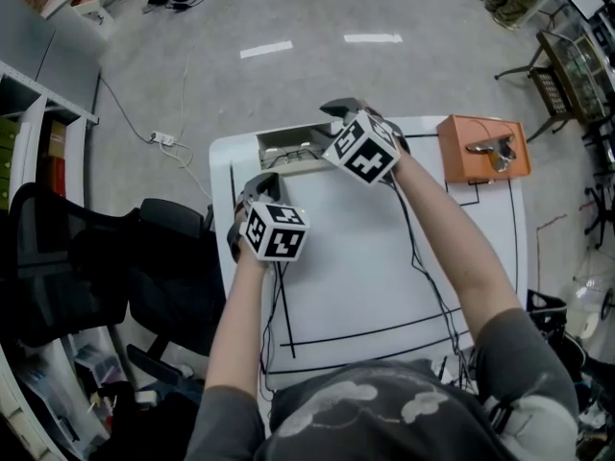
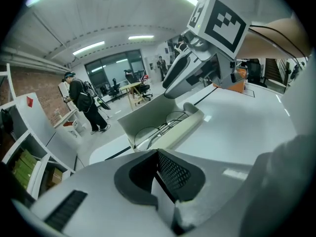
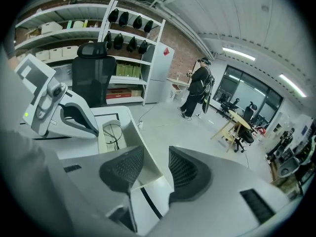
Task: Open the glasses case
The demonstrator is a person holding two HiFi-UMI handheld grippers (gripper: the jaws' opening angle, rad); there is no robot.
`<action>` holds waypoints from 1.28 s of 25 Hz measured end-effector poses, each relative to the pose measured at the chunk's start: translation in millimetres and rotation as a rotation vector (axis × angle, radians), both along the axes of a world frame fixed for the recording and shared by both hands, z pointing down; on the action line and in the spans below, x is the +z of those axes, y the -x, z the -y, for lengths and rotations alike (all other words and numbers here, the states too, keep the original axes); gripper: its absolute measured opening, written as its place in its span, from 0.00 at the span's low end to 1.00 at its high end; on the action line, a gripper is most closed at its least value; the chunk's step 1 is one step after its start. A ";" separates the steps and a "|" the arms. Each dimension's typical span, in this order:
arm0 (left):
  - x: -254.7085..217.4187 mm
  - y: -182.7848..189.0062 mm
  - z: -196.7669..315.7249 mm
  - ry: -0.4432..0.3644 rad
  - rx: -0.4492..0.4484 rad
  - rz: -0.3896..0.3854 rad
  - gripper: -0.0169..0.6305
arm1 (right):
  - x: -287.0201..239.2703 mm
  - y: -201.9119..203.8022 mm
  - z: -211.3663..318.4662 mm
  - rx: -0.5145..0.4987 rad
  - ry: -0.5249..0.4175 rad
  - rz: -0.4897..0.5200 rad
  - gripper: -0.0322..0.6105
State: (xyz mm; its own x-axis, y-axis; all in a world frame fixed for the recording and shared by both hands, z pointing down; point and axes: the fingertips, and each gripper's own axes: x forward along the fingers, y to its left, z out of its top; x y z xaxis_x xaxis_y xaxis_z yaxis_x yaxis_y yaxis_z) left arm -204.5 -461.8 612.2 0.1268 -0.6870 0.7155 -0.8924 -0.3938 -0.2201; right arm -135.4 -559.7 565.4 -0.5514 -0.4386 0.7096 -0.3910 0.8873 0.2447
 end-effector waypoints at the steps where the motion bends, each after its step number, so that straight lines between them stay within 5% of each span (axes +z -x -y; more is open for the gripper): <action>1: 0.2 -0.6 0.1 0.000 0.001 -0.002 0.03 | 0.2 -0.7 -0.3 0.004 0.002 0.003 0.30; 10: -20.6 5.0 -4.6 -0.050 -0.035 -0.046 0.03 | -22.5 -6.5 -23.0 0.039 -0.008 0.050 0.29; 22: -90.7 4.1 -58.1 -0.124 -0.067 -0.076 0.03 | -87.8 -31.4 -87.7 0.090 -0.088 0.111 0.05; 32: -132.0 -19.9 -129.6 -0.176 -0.083 -0.103 0.03 | -111.1 -69.5 -171.0 0.112 -0.134 0.175 0.05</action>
